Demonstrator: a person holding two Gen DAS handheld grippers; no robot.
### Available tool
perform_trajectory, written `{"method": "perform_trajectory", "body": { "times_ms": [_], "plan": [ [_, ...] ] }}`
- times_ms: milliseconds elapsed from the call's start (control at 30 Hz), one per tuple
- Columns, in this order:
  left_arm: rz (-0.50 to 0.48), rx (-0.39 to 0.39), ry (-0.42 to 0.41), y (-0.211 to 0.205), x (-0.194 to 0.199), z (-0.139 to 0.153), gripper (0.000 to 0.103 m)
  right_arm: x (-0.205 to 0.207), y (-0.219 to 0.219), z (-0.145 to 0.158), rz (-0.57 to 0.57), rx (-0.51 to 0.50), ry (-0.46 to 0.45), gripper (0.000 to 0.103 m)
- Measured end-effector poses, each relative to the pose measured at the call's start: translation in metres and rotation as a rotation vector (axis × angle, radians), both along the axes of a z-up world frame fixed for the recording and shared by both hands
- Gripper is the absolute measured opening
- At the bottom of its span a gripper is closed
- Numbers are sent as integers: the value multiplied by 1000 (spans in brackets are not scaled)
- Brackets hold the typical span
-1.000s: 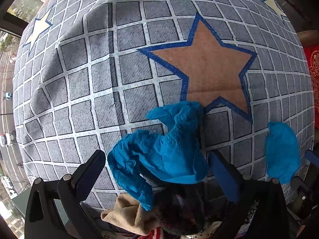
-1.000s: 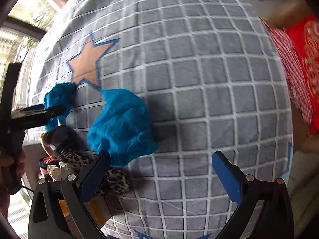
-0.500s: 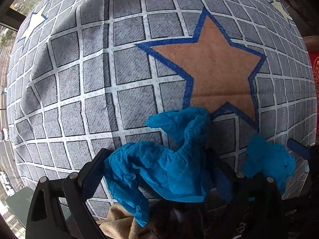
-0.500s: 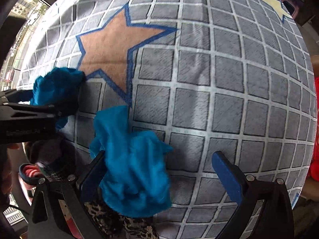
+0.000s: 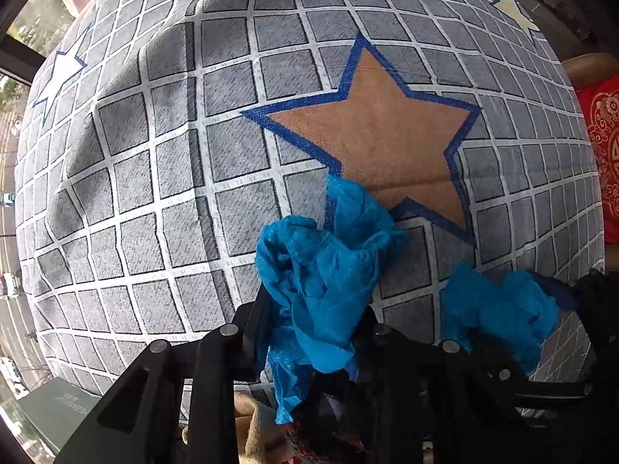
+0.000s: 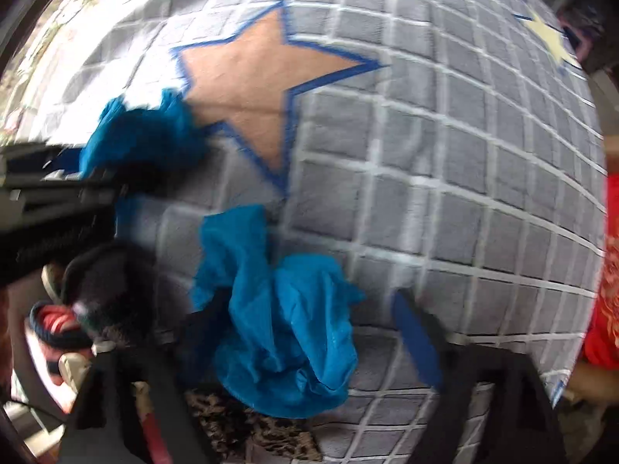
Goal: Organize soft objects
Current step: 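Grasp a blue cloth with the left tool while the right tool grasps another blue cloth, then carry both blue cloths over the white box with both tools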
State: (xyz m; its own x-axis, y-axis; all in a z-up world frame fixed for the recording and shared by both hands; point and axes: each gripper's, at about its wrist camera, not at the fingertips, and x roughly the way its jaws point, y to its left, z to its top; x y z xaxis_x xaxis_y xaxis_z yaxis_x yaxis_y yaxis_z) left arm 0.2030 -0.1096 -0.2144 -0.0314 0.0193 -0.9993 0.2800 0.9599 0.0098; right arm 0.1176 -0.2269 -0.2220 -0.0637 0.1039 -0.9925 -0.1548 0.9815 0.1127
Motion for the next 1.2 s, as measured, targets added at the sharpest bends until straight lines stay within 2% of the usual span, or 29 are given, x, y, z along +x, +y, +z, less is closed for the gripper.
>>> {"method": "perform_trajectory", "body": {
  "times_ms": [33,100,200,300,467,633,733,1033,1200],
  "plan": [
    [11,-7,-6,3,-1,3,32,-2,3,2,11,-7,-8,64],
    [31,-22,-25,11,-3,12,32,-1,4,6,14,13,-14,39],
    [40,-41,-66,14,-8,34,32,0,-13,15,-64,101,-1,39],
    [46,-53,-104,22,-9,53,32,2,-29,28,-125,147,-24,39],
    [52,-68,-152,40,-27,83,32,5,-42,60,-144,191,-63,39],
    [43,-76,-179,60,-63,110,32,7,-21,95,-105,255,-94,39],
    [41,-76,-197,69,-84,116,32,2,2,113,-70,288,-104,39],
    [107,-100,-221,111,-135,145,32,-29,52,145,2,329,-116,39],
    [91,-107,-220,126,-171,158,32,-49,69,163,29,328,-122,39]
  ]
}}
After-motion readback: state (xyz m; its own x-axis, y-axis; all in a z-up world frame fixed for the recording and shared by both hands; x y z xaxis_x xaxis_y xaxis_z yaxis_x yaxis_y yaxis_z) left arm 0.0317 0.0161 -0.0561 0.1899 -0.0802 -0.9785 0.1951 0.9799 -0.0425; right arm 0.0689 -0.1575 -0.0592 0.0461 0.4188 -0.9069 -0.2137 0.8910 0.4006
